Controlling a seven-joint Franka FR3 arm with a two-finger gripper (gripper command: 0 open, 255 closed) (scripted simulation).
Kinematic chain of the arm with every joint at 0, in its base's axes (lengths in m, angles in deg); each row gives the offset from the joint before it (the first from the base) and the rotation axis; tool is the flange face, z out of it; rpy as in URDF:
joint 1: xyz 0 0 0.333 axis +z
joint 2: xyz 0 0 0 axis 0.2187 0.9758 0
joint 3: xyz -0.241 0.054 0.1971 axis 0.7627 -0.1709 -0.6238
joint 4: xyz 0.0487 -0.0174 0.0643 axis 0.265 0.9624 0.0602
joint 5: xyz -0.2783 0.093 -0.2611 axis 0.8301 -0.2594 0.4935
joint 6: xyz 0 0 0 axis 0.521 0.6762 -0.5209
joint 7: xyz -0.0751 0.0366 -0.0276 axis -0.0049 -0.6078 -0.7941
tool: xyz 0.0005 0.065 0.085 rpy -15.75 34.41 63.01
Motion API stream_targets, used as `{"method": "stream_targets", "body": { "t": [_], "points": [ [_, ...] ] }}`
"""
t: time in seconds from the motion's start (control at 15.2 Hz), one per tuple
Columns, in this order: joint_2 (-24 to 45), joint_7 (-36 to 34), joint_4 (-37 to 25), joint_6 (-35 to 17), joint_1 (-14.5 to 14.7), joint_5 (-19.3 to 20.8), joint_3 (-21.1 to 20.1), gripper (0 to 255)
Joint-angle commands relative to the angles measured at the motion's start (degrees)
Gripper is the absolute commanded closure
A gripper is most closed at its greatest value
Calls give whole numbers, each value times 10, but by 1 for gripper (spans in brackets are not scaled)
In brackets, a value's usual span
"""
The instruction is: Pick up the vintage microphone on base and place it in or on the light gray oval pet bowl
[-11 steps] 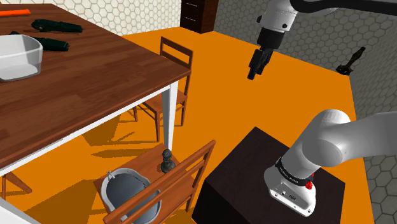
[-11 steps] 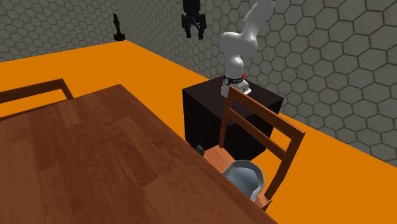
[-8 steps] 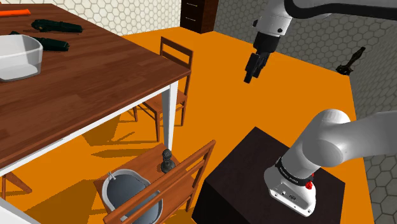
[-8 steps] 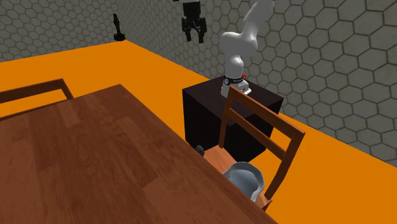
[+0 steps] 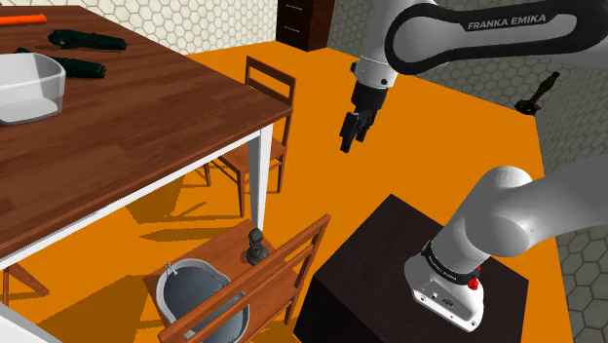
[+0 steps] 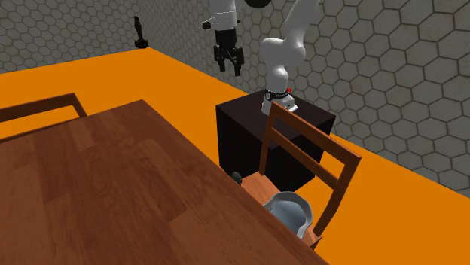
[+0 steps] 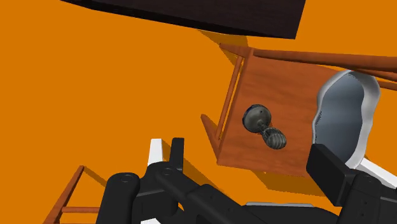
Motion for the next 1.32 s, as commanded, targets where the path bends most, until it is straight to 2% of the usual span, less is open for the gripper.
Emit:
{"method": "stream_targets", "body": {
  "t": [0.0, 0.73, 1.25],
  "points": [
    [30, -8, 10, -43, 9, -10, -14, 0],
    [245, -48, -6, -244, 48, -41, -79, 0],
    [428, -94, -77, -358, 73, -17, -110, 0]
  ]
}}
